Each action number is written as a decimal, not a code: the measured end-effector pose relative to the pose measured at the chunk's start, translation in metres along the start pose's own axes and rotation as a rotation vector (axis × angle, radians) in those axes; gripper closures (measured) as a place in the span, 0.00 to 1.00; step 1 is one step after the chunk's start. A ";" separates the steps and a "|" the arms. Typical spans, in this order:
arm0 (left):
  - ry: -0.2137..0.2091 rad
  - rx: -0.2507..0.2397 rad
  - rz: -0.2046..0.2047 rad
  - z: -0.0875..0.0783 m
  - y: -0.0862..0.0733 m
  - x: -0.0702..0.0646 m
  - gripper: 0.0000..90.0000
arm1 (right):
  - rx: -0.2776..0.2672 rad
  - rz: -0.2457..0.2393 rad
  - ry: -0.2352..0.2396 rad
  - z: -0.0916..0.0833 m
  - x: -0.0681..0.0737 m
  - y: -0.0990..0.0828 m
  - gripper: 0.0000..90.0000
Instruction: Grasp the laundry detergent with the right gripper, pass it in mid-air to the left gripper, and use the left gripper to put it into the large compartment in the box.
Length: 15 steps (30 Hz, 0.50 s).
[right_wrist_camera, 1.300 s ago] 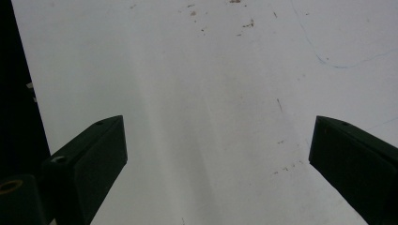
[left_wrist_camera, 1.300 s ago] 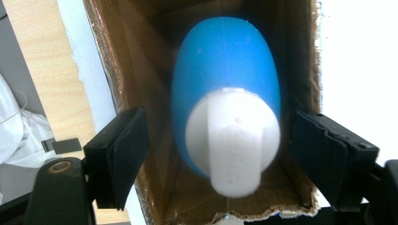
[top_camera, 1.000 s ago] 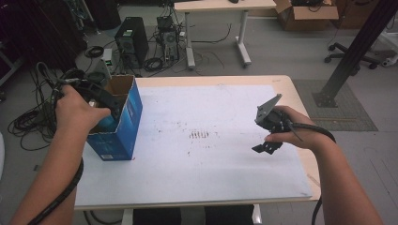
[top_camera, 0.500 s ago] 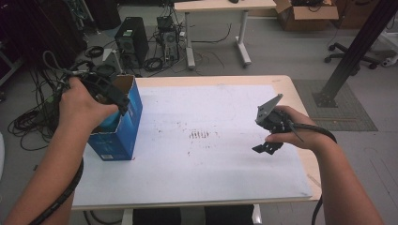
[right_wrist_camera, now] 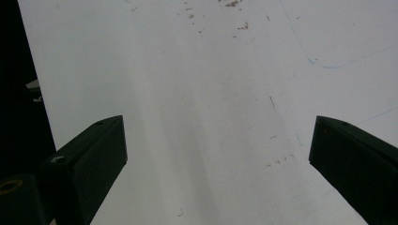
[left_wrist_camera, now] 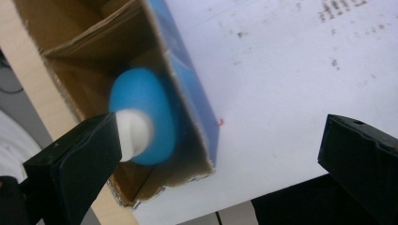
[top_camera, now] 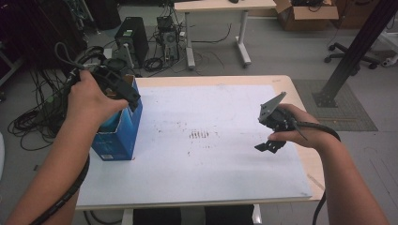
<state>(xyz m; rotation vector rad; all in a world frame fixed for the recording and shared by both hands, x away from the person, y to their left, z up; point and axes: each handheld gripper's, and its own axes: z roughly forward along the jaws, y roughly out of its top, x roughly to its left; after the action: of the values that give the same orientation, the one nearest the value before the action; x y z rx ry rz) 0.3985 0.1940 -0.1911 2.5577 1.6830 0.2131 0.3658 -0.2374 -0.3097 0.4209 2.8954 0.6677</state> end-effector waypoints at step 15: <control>-0.036 -0.063 0.490 -0.019 0.017 -0.065 0.01 | 0.045 -0.019 -0.008 -0.007 0.000 -0.002 0.05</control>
<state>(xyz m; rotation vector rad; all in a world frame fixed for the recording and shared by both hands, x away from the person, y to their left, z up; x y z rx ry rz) 0.3855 0.1271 -0.1746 2.8571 0.9923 0.2383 0.3637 -0.2422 -0.3041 0.3995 2.9079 0.5976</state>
